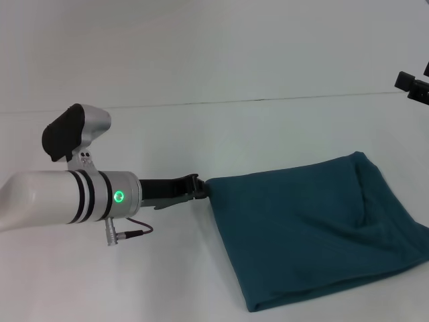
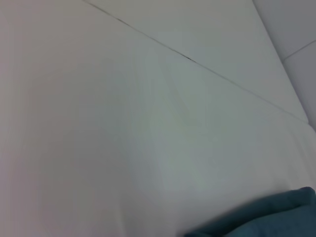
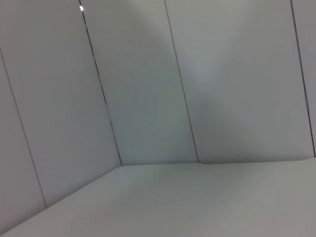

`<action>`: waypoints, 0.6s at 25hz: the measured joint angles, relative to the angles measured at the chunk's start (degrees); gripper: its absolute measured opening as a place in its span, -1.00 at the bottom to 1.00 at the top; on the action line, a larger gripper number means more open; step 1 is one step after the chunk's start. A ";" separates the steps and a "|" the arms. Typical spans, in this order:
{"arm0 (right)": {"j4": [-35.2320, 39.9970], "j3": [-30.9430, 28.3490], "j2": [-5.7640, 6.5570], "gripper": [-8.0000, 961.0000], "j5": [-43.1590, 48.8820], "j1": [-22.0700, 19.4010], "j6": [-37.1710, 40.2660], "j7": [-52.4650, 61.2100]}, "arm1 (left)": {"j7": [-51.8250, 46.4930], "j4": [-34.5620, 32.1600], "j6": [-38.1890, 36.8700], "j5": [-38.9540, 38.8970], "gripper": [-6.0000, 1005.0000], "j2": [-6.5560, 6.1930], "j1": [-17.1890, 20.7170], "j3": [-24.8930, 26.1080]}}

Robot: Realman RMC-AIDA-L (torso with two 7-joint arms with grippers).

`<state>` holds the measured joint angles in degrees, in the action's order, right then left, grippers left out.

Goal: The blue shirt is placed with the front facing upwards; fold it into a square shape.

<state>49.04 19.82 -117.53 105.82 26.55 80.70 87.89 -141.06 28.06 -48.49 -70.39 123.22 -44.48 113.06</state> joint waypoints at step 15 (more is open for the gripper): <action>0.01 0.14 -0.55 0.92 0.32 0.29 -1.89 -1.44 | -0.67 10.73 -10.82 -0.45 -0.84 -0.66 6.52 2.71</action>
<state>49.04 19.95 -118.08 106.14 26.84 78.80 86.45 -141.73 38.79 -59.31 -70.84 122.56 -37.96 115.78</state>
